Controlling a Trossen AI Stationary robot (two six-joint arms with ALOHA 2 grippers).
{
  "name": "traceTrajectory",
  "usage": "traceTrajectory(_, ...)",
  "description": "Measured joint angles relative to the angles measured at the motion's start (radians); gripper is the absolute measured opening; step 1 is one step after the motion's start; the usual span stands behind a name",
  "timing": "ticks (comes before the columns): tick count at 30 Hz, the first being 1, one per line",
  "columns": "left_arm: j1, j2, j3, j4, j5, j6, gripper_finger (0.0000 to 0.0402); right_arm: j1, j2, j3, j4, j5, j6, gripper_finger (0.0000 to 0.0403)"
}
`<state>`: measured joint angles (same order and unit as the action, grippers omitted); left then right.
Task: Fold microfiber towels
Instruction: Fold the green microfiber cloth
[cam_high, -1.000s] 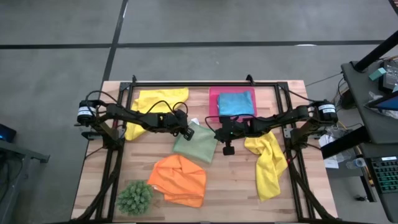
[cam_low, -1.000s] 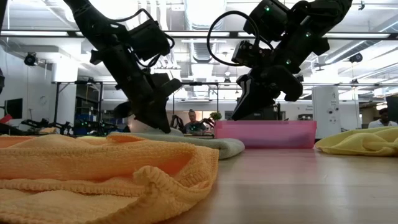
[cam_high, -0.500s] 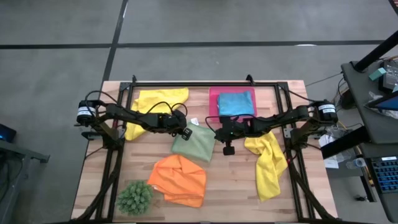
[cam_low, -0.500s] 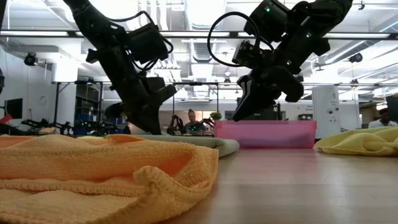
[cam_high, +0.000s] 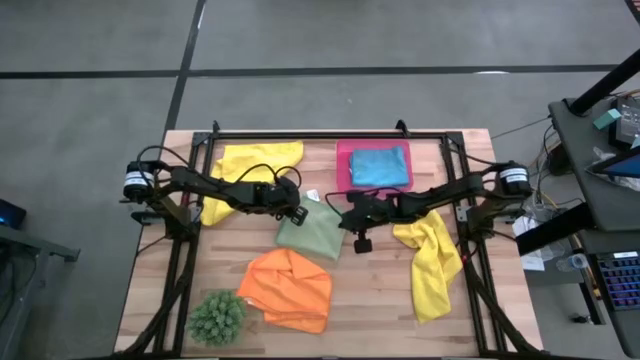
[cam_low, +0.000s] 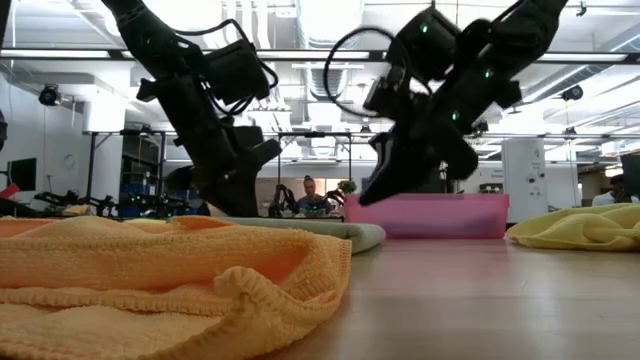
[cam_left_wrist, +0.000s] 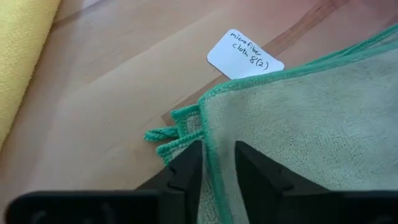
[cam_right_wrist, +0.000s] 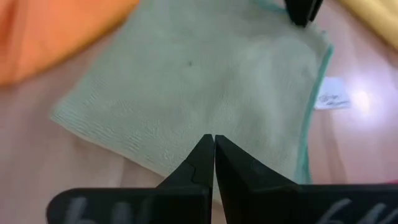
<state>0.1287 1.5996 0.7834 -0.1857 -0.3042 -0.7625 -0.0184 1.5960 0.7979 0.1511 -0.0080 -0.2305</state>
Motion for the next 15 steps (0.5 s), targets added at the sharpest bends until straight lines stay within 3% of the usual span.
traceTrajectory(6,0.000,-0.039,0.010,-0.104,0.003,-0.017,0.0130,-0.024,0.083,0.007,0.023,0.008,-0.016,0.0009)
traceTrajectory(15,0.025,-0.060,0.026,-0.069,-0.079,0.036,0.0134,-0.035,0.090,0.016,0.026,0.009,-0.016,0.0009)
